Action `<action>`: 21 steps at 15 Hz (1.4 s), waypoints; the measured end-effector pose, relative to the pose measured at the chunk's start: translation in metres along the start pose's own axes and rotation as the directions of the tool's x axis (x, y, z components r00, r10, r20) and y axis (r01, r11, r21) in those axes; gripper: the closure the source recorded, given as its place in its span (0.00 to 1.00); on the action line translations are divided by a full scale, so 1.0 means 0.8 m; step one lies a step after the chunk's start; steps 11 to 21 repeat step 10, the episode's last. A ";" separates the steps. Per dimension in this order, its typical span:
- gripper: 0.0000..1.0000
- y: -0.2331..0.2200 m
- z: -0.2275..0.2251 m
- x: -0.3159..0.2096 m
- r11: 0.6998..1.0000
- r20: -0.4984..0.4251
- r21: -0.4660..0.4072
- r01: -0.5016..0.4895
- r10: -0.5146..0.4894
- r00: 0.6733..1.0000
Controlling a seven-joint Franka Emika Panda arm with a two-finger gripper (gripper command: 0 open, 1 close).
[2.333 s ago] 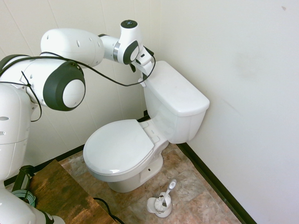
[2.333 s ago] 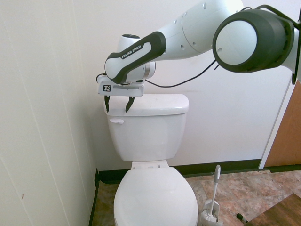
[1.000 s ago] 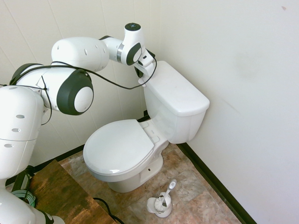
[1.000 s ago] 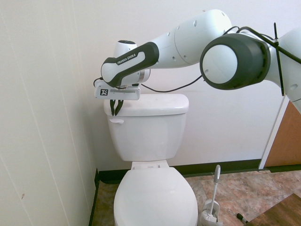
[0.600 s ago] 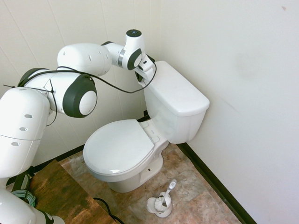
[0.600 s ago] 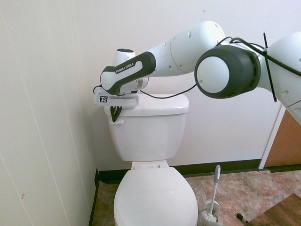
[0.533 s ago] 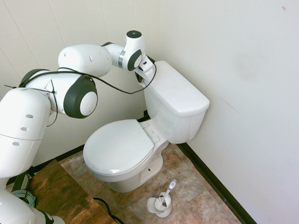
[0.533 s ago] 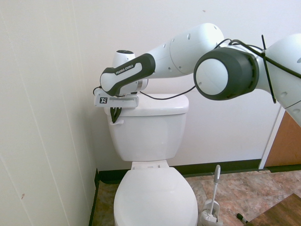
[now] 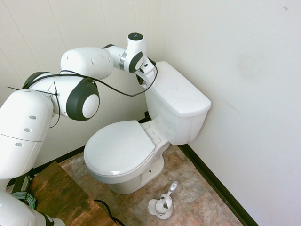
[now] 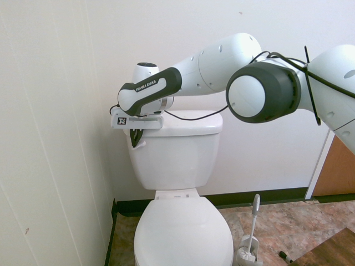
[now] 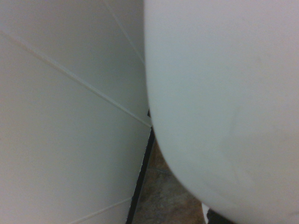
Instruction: Flush the toilet
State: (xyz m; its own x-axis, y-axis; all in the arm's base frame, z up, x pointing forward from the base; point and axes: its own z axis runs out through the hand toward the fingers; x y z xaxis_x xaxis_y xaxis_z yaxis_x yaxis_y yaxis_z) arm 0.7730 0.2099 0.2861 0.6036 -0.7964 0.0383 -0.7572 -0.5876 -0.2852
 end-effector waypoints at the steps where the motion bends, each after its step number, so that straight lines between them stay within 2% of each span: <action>1: 1.00 -0.002 -0.005 -0.001 1.000 -0.006 0.003 0.000 0.000 1.000; 10: 1.00 -0.007 -0.093 0.009 1.000 -0.052 0.018 -0.024 0.025 0.998; 21: 1.00 -0.007 -0.093 0.009 1.000 -0.052 0.018 -0.024 0.025 0.998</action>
